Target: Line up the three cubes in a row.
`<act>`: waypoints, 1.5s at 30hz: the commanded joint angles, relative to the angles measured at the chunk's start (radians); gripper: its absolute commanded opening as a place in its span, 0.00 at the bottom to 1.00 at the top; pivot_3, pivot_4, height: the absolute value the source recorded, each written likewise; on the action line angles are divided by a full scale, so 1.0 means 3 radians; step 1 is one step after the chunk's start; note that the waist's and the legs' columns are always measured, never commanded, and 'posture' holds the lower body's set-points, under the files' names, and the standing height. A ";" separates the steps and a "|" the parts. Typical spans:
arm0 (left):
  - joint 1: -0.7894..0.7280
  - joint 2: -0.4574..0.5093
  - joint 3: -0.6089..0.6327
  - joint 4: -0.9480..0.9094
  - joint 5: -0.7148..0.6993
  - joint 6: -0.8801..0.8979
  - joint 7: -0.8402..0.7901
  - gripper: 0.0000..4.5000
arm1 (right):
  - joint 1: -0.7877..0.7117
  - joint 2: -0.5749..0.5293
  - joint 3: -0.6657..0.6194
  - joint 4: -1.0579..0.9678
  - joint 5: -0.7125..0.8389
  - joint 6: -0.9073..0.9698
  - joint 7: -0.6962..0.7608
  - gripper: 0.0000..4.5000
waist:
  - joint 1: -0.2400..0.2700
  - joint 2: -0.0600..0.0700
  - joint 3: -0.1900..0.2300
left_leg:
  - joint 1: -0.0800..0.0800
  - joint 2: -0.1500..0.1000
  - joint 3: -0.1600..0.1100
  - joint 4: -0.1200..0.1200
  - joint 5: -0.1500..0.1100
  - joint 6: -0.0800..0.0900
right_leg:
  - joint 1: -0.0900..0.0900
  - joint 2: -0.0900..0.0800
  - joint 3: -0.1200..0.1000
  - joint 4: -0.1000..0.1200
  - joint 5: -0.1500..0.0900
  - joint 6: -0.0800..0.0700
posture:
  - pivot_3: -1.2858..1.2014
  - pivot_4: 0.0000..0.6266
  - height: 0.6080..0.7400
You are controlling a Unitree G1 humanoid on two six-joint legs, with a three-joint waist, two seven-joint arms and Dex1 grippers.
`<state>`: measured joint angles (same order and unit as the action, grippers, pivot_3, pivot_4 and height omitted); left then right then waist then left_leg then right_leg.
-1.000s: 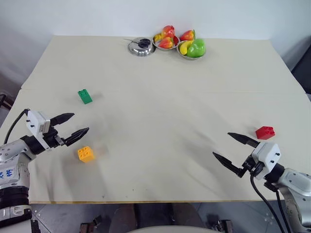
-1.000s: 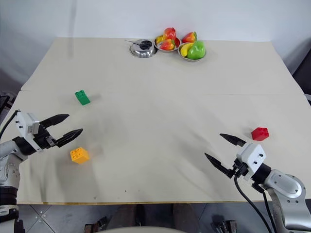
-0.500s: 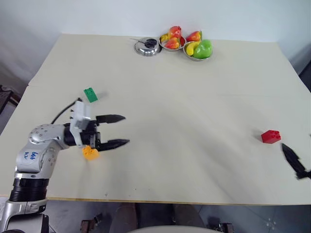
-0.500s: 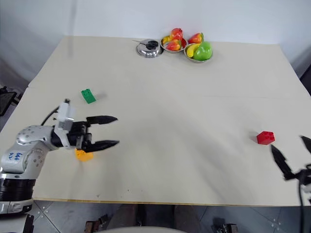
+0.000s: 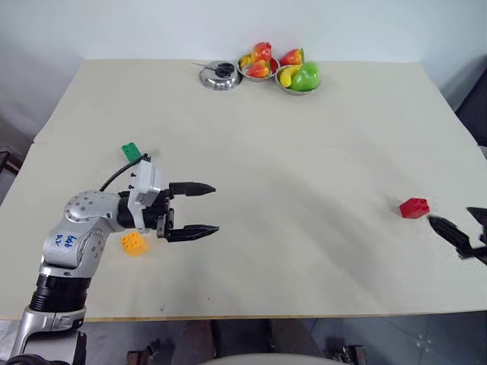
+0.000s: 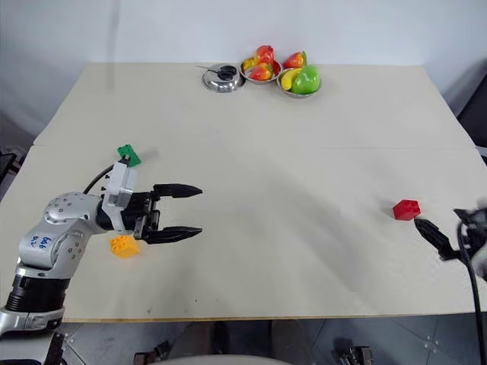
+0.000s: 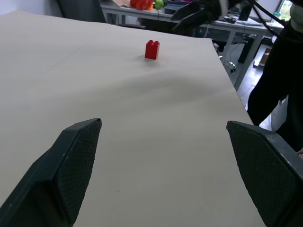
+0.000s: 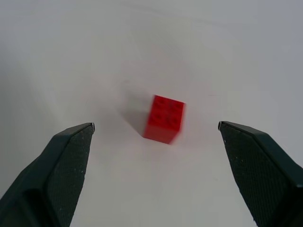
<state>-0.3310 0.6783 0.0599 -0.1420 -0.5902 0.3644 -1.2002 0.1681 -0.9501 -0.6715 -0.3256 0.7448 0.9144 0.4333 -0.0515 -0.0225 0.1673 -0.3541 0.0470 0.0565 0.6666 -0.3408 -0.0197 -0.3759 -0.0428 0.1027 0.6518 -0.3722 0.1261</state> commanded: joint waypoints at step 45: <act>0.0016 0.0026 0.0223 0.0082 -0.0026 -0.0040 0.0056 1.00 | -0.2765 0.0383 0.3035 0.2547 -0.2073 -0.3239 0.3532 0.33 | -0.0044 0.0008 0.0014 | -0.0057 0.0002 0.0010 0.0056 0.0000 -0.0001 | -0.0055 -0.0012 -0.0031 0.0030 0.0004 0.0007 | 0.52 0.24 1.00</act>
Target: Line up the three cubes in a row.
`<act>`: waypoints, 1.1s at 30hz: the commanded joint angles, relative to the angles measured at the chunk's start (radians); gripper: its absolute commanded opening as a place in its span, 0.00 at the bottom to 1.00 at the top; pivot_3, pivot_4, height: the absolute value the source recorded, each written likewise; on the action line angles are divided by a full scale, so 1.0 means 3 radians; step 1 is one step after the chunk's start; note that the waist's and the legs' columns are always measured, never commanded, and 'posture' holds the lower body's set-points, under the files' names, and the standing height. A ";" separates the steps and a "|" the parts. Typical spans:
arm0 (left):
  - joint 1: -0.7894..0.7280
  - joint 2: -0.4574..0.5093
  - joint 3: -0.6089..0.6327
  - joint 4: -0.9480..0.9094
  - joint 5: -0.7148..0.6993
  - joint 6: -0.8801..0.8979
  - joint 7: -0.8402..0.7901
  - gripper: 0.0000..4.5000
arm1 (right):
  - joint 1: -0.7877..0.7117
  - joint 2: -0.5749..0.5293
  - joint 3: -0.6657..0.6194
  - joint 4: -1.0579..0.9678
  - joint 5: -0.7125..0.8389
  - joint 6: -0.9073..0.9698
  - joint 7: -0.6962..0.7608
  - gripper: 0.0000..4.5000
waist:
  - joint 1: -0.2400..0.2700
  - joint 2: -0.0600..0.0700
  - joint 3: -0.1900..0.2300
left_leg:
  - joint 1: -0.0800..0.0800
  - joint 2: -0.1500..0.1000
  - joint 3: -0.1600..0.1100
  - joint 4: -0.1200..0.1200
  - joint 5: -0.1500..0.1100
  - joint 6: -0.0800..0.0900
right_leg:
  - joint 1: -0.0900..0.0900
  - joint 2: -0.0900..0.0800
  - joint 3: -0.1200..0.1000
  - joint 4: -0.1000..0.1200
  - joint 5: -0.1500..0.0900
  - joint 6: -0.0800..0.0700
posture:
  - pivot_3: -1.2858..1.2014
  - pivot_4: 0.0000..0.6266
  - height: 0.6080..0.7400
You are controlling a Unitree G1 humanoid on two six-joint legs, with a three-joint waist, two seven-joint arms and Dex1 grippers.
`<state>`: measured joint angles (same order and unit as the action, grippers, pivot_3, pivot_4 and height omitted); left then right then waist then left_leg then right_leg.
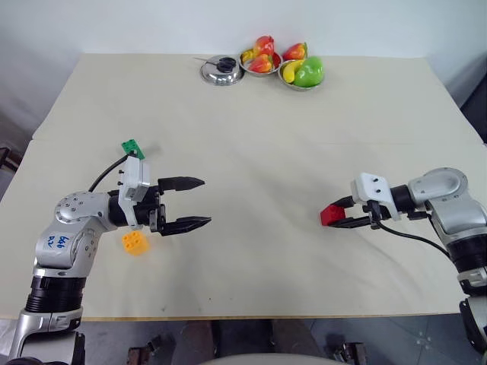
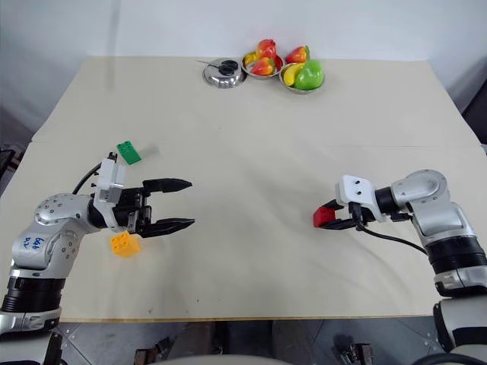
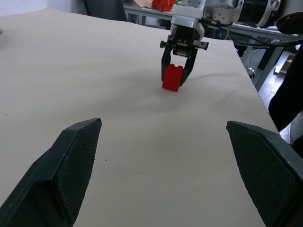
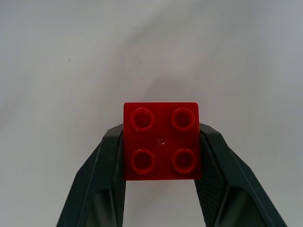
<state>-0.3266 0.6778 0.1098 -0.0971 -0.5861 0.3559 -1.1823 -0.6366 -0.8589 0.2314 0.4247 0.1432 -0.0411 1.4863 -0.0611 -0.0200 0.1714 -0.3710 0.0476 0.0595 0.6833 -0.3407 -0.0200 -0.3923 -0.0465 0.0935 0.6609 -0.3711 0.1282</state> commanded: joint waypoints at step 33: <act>0.0536 0.0176 0.0965 0.0658 0.0105 -0.0790 0.0084 1.00 | 0.0627 0.0278 -0.1261 -0.1046 0.1401 0.0018 0.0204 0.99 | -0.0073 0.0003 0.0003 | -0.0002 0.0000 -0.0019 -0.0002 0.0003 -0.0006 | 0.0003 -0.0013 -0.0021 0.0006 -0.0002 -0.0004 | 0.52 0.24 1.00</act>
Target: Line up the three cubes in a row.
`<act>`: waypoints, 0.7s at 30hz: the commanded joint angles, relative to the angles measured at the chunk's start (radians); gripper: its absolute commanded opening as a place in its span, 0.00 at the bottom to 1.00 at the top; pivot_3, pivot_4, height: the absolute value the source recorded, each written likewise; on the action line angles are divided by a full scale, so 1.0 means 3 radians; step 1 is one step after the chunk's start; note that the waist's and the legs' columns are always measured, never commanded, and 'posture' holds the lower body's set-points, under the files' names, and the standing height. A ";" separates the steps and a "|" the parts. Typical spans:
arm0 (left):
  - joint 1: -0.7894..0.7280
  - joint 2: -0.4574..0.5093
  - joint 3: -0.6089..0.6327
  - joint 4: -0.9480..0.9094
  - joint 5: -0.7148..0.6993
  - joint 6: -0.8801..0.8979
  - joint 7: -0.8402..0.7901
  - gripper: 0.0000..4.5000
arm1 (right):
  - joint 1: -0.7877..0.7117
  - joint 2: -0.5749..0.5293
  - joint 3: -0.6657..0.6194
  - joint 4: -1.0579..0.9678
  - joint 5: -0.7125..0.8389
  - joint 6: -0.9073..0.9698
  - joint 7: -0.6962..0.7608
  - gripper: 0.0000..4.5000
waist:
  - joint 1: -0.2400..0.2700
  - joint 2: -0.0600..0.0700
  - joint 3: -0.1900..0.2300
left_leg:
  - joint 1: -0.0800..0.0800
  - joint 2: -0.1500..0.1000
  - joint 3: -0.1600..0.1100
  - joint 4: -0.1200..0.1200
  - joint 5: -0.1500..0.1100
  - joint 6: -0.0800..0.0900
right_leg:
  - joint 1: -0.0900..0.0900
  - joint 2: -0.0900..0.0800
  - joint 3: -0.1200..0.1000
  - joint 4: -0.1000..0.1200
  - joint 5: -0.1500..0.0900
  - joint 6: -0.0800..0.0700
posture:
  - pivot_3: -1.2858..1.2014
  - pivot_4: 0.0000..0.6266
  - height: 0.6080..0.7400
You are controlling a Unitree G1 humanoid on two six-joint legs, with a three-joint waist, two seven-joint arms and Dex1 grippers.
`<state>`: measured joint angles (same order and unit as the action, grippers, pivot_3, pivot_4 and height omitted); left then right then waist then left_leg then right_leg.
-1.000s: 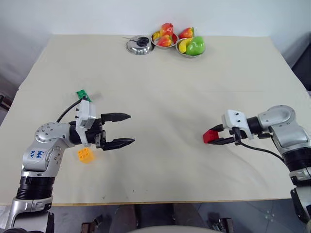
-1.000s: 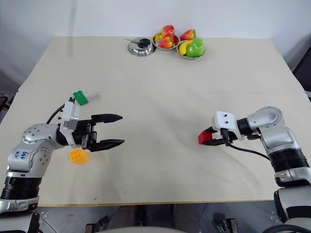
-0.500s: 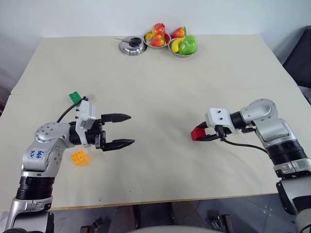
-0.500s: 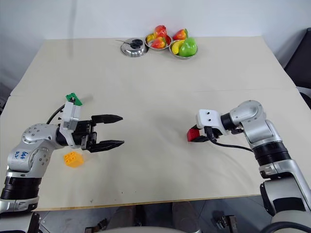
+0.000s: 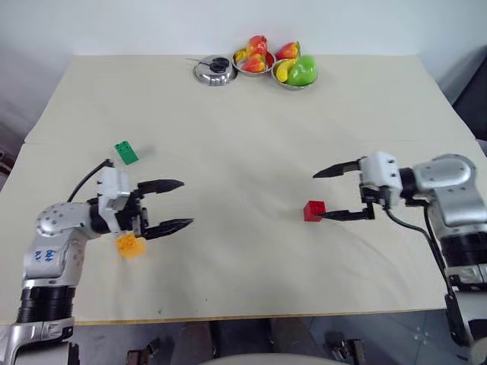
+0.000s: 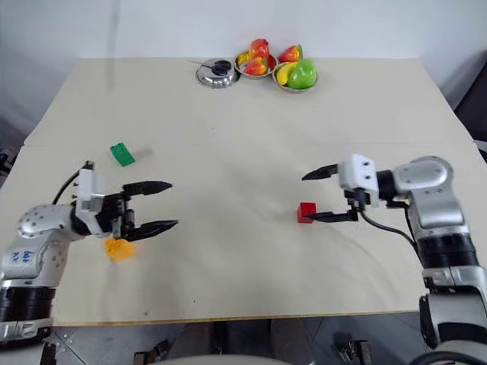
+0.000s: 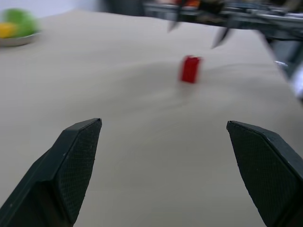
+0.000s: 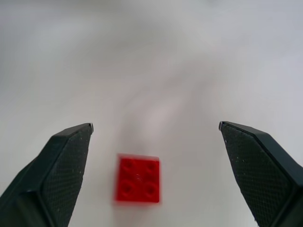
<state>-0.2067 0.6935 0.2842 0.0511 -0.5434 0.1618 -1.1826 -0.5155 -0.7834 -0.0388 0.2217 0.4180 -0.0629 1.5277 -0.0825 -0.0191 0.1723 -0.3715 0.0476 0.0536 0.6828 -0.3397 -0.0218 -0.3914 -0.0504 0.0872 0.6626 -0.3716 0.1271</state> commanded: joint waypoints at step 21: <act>0.0842 -0.0140 0.1305 0.0432 -0.0043 -0.0292 0.1241 1.00 | 0.1398 0.0497 -0.0704 -0.1187 0.0732 0.0129 -0.0824 0.99 | 0.0121 -0.0008 -0.0001 | 0.0003 -0.0023 -0.0025 -0.0005 -0.0011 0.0021 | 0.0014 -0.0031 -0.0031 -0.0001 -0.0002 -0.0003 | 0.52 0.24 1.00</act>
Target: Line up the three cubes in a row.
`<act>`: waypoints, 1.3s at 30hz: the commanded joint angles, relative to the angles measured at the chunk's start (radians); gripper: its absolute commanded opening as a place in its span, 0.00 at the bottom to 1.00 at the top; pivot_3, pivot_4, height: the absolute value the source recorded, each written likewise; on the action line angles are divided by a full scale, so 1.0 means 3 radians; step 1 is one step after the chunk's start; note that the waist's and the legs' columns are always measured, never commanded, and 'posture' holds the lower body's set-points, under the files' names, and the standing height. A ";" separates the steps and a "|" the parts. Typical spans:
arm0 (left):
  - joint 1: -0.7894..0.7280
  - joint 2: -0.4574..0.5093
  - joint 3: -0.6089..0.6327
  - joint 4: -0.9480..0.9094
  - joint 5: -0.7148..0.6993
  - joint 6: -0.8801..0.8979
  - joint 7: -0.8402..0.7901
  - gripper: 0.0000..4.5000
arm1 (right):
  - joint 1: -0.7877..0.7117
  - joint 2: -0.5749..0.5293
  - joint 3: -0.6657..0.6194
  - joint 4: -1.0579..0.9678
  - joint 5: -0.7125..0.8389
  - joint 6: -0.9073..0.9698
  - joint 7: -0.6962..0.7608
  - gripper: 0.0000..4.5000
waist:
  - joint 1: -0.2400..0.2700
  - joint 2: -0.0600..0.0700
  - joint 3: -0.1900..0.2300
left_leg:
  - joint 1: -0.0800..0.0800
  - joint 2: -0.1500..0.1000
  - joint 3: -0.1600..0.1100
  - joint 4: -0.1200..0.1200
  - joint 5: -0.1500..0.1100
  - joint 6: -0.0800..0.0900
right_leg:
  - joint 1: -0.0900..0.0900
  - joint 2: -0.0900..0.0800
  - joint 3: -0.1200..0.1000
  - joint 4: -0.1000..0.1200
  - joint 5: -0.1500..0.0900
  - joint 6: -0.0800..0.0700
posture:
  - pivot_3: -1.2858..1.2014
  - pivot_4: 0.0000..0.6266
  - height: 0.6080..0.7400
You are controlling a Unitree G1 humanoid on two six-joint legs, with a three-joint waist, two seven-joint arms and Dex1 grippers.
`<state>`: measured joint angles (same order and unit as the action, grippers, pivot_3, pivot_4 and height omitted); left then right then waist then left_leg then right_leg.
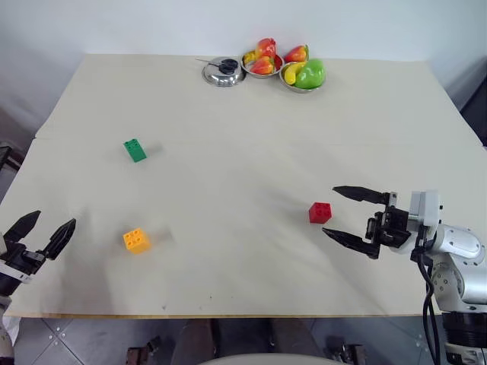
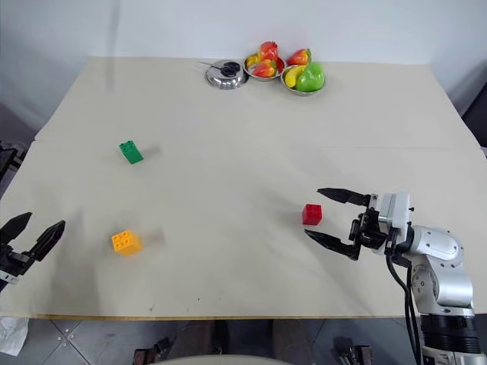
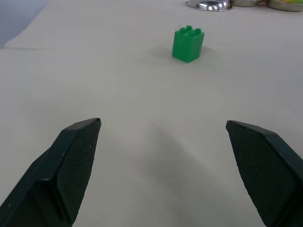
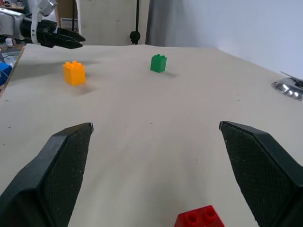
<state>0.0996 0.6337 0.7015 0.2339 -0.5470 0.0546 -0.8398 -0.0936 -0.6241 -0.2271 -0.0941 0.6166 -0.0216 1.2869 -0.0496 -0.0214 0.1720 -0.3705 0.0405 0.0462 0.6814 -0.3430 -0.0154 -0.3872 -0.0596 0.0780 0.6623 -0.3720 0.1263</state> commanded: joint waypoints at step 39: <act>-0.3920 0.0014 -0.1831 0.3625 0.1793 -0.0555 0.0160 0.65 | 0.0242 0.0017 -0.0128 -0.0905 0.0126 0.0399 -0.0735 1.00 | 0.0080 -0.0005 0.0003 | -0.0024 -0.0039 -0.0002 0.0007 0.0006 0.0003 | -0.0018 -0.0062 -0.0160 0.0008 0.0003 0.0002 | 0.52 0.24 1.00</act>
<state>-1.0543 0.6360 0.1396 1.3298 -0.0074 -0.0954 -0.7839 -0.0264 -0.6164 -0.2392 -0.3263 0.6333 0.1091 1.0758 -0.0258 -0.0230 0.1728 -0.3779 0.0286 0.0456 0.6836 -0.3411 -0.0146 -0.3925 -0.0784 0.0299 0.6648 -0.3710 0.1270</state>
